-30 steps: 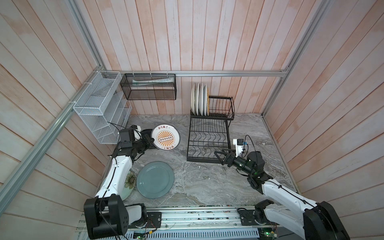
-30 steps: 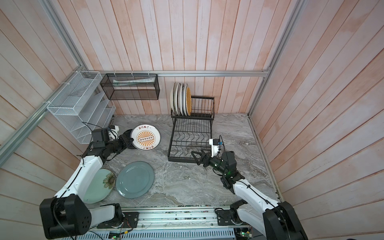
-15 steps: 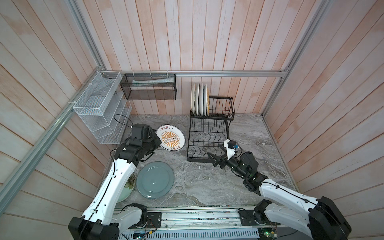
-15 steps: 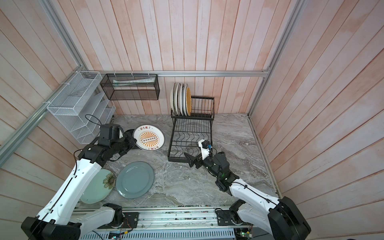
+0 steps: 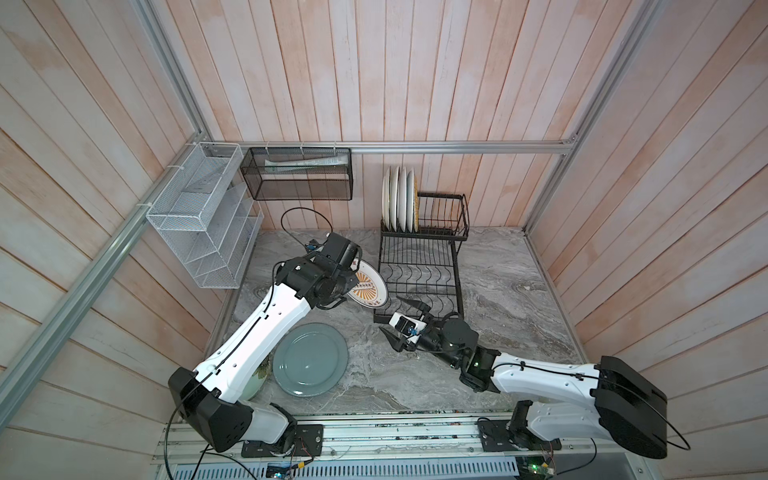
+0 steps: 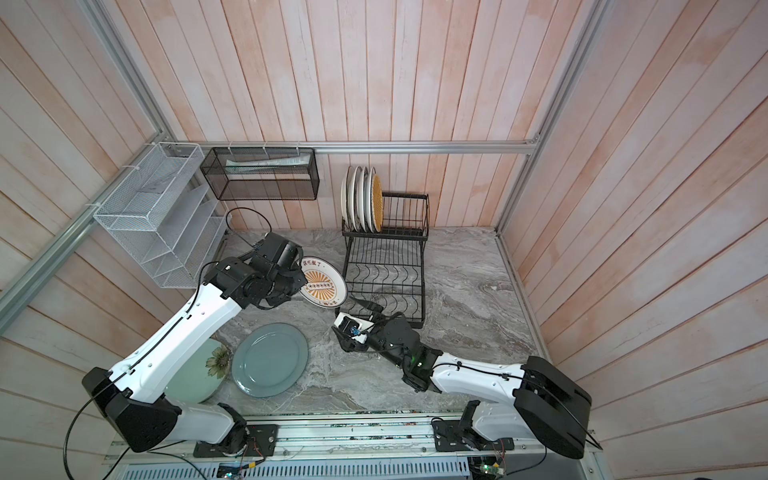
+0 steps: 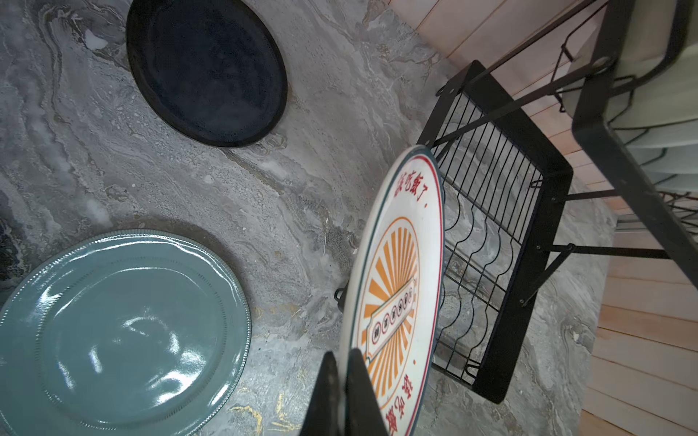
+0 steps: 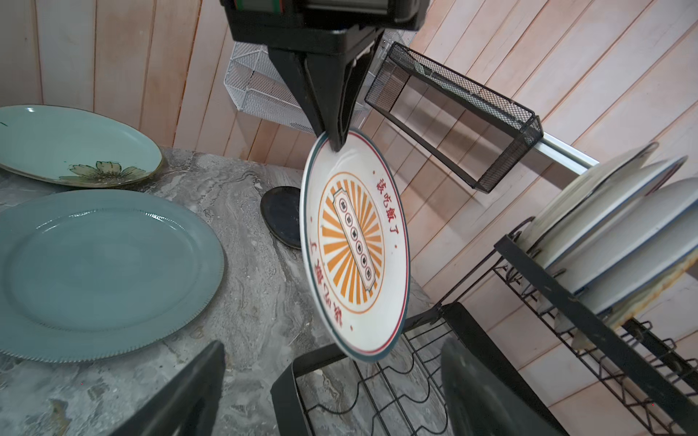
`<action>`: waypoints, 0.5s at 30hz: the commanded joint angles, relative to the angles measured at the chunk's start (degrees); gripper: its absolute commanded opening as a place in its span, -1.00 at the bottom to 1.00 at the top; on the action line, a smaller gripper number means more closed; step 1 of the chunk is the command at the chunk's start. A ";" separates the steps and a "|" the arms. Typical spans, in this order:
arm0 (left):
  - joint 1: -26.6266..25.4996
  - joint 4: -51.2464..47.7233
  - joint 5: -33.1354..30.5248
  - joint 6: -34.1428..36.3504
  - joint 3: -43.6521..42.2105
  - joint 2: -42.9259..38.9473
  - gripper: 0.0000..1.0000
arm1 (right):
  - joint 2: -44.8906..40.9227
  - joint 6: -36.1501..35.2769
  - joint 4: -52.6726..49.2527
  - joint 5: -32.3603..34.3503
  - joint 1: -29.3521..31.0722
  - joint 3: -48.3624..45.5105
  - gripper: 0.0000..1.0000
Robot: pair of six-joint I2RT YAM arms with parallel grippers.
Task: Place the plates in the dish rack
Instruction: 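Grasp the sunburst plate rim with the right gripper while the left gripper holds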
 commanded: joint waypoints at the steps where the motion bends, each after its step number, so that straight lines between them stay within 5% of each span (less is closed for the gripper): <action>1: -1.38 -0.30 -1.92 -1.96 3.19 -0.56 -1.00 | 3.92 -5.98 0.18 3.90 1.08 4.49 0.69; 9: -4.11 -2.57 -2.90 -2.84 5.70 -0.61 -1.00 | 11.21 -7.98 2.10 7.92 2.32 9.08 0.51; 15: -4.76 -2.64 -2.37 -3.20 5.02 -1.63 -1.00 | 14.56 -8.74 1.66 10.33 2.98 12.48 -0.16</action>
